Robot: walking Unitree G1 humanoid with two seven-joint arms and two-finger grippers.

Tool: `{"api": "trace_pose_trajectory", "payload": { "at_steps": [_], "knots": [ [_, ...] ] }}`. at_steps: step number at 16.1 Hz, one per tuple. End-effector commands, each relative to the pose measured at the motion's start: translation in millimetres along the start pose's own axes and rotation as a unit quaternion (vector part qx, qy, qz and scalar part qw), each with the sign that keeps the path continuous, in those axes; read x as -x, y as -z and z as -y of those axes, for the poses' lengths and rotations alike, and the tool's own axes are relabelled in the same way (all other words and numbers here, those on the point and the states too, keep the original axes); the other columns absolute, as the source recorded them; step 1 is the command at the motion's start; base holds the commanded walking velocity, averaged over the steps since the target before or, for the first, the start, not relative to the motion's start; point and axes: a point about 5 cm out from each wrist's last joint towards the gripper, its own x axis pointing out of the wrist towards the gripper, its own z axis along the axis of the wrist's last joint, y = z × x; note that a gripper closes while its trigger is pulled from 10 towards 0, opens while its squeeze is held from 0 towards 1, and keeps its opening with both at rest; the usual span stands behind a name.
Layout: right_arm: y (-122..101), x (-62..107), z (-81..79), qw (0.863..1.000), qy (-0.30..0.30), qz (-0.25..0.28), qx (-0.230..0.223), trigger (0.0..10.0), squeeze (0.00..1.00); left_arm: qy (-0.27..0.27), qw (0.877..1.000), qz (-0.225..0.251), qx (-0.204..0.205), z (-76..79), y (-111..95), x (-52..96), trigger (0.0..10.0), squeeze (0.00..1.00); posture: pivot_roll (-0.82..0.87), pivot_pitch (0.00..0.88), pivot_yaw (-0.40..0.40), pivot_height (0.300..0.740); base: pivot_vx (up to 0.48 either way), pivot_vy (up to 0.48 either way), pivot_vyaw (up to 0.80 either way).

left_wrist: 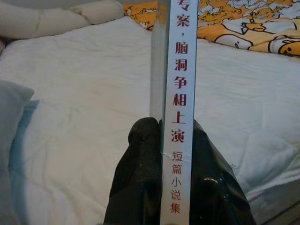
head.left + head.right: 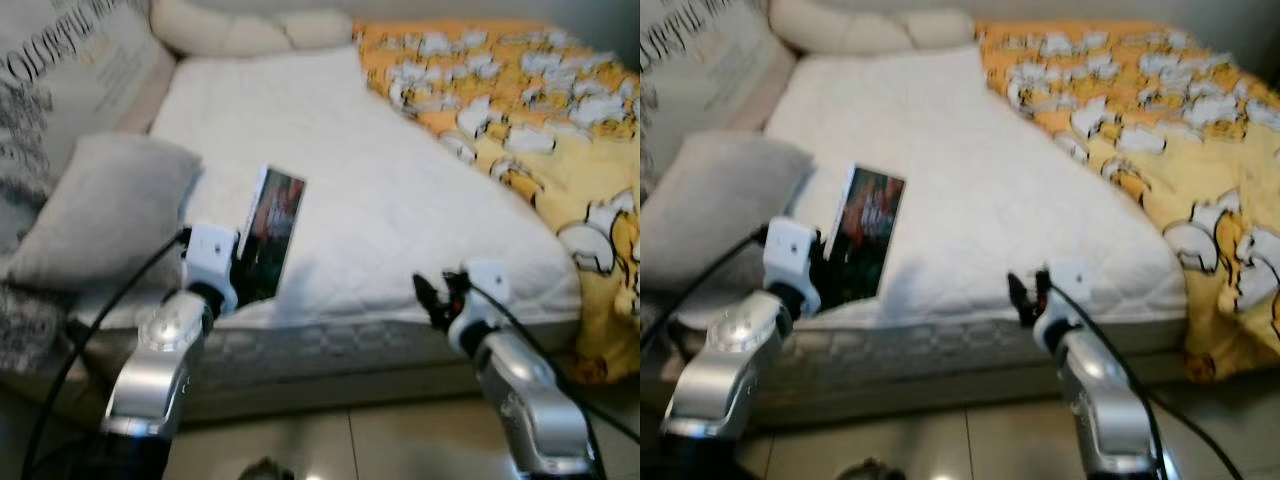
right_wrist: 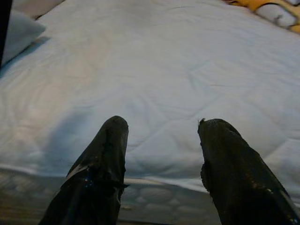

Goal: Clean up the room

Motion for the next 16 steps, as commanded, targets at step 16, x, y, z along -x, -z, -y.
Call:
{"api": "trace_pose_trajectory", "payload": {
  "at_steps": [16],
  "knots": [
    [-2.8,-3.2,-6.6,1.0,-0.027,0.007,0.001,10.0,0.0,-0.014,0.999,0.018,-0.024,-8.9,-10.9,1.2,10.0,0.0,0.03,0.0,0.052,0.74,0.039,0.06,0.08]
  ]
}}
